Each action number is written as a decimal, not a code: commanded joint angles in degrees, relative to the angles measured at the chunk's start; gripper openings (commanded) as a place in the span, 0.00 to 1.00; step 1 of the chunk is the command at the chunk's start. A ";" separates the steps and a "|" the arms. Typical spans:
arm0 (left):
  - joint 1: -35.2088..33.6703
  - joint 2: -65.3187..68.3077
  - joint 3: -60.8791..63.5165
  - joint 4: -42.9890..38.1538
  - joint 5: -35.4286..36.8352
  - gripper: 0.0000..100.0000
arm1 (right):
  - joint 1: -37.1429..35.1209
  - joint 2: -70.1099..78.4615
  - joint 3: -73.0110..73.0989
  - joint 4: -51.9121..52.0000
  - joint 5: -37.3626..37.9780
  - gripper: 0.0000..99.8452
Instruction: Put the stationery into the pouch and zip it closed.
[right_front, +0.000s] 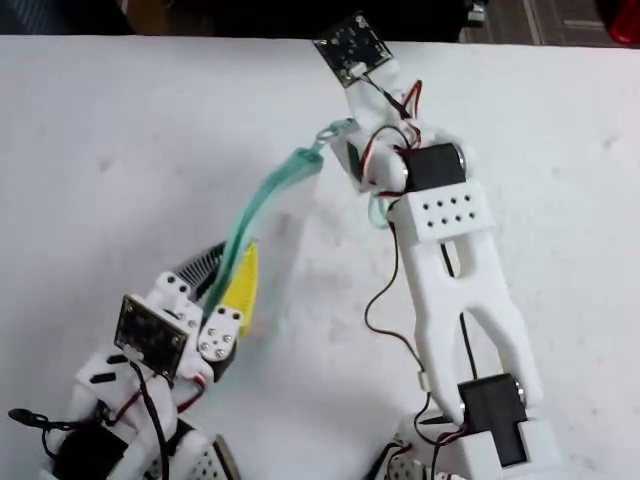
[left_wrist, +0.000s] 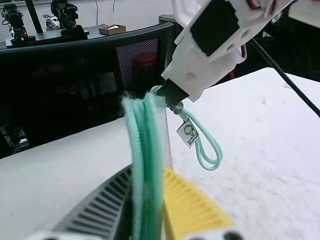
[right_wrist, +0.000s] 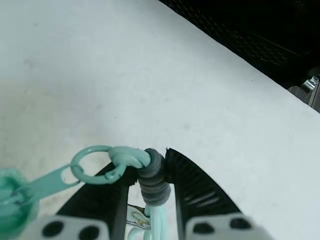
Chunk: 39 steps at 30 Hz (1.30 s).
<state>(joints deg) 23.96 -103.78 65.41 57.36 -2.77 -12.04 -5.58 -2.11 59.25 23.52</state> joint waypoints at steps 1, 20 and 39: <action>0.31 -1.01 -0.70 1.14 -0.44 0.02 | 7.69 1.01 -2.20 -0.13 -0.97 0.02; 0.48 -1.01 -0.62 1.14 -0.26 0.02 | 7.60 -31.08 -2.90 34.15 -1.32 0.29; 0.84 -1.01 1.85 -0.35 -0.26 0.02 | -17.27 -28.35 -10.11 30.02 -26.73 0.29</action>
<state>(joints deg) 24.13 -105.01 67.08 57.89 -2.77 -20.48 -39.34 -10.11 88.70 1.01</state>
